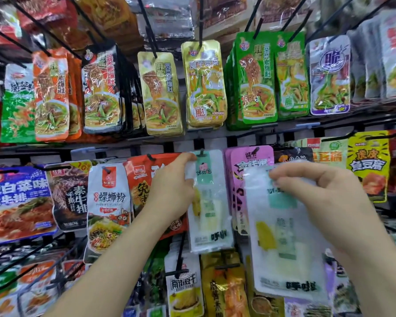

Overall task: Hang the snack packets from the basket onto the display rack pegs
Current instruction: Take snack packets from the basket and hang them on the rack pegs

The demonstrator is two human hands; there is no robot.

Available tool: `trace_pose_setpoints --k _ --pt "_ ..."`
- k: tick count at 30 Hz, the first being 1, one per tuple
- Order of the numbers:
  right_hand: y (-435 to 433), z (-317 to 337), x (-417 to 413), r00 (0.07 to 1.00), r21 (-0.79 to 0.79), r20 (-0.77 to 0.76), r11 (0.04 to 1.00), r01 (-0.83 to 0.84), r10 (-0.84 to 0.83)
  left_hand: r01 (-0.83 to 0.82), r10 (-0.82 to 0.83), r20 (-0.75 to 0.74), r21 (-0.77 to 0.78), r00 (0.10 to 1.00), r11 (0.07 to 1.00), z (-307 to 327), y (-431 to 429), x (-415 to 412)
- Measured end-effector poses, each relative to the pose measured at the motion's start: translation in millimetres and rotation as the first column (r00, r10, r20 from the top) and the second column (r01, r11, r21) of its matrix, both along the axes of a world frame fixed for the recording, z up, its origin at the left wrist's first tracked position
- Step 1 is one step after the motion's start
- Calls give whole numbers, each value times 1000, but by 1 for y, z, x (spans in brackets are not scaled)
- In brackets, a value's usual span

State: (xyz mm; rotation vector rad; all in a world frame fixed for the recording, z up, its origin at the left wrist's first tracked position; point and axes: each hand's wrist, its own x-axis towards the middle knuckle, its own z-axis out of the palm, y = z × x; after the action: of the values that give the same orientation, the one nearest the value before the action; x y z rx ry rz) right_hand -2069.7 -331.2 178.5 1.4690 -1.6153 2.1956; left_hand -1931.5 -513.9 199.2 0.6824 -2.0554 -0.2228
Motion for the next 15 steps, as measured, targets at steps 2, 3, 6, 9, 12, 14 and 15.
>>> trace_pose_setpoints --k 2,3,6,9,12,14,15 --pt "5 3 0 995 -26 0 995 -95 95 -38 39 34 -28 999 999 0 0 -2" --pt "7 4 2 990 -25 -24 989 -143 142 -66 70 56 -61 996 996 -1 0 -4" --pt "3 4 10 964 -36 -69 965 -259 256 -159 192 126 -228 973 960 -2 -1 -4" --pt "-3 3 15 958 -86 -71 955 -285 279 -219 299 155 -391 942 894 -4 5 2" --pt "-10 2 15 952 -103 -53 947 -306 302 -77 73 -26 -235 997 969 -6 14 12" --pt "-16 2 16 949 -92 -63 945 -314 309 328 -259 -363 141 895 934 -4 32 19" --pt "-20 3 18 949 -82 -73 946 -313 307 522 -355 -498 247 791 816 -1 43 24"
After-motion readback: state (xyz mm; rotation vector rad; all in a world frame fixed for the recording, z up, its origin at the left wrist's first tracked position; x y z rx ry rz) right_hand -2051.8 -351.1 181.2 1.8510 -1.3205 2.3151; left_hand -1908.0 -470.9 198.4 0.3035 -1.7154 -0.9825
